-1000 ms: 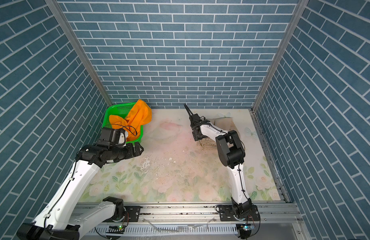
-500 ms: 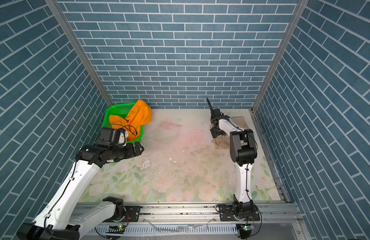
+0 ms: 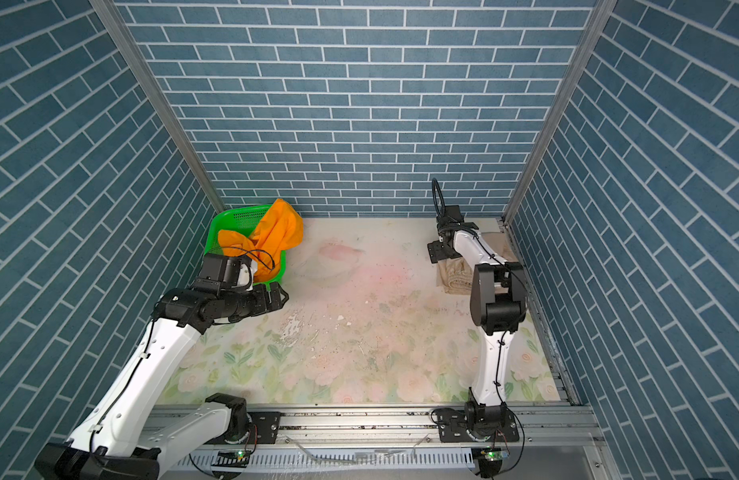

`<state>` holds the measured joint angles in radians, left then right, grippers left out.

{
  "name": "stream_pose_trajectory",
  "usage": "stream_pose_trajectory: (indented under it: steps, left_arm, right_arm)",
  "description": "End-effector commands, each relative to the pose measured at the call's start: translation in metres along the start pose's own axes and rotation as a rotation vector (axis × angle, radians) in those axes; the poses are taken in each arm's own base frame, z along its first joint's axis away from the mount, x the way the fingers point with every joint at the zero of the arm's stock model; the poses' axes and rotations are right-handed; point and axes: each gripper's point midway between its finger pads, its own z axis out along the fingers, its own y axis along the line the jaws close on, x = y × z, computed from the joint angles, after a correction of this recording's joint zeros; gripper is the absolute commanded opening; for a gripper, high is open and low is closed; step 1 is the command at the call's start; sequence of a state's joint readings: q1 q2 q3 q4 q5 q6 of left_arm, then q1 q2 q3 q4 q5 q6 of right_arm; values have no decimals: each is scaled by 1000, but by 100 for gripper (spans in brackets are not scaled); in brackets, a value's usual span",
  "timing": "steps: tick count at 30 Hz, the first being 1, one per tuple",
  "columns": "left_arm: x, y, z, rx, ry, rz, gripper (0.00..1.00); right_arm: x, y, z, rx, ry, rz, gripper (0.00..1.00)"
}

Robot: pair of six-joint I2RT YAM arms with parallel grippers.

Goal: Fold and stack the shorts
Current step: 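Place the beige bundle in the far corner and open the right gripper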

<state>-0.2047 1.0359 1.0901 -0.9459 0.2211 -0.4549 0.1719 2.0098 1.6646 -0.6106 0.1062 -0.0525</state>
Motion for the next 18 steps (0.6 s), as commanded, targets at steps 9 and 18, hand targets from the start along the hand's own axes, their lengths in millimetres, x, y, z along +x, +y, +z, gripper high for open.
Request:
stream_pose_trajectory:
  steps: [9, 18]
  left_arm:
    - [-14, 6, -13, -50, -58, 51, 100]
    - [-17, 4, -10, -42, -62, 63, 100]
  right_arm:
    - [124, -33, -70, -57, 87, 488, 56]
    - [168, -49, -26, -68, 258, 566, 9]
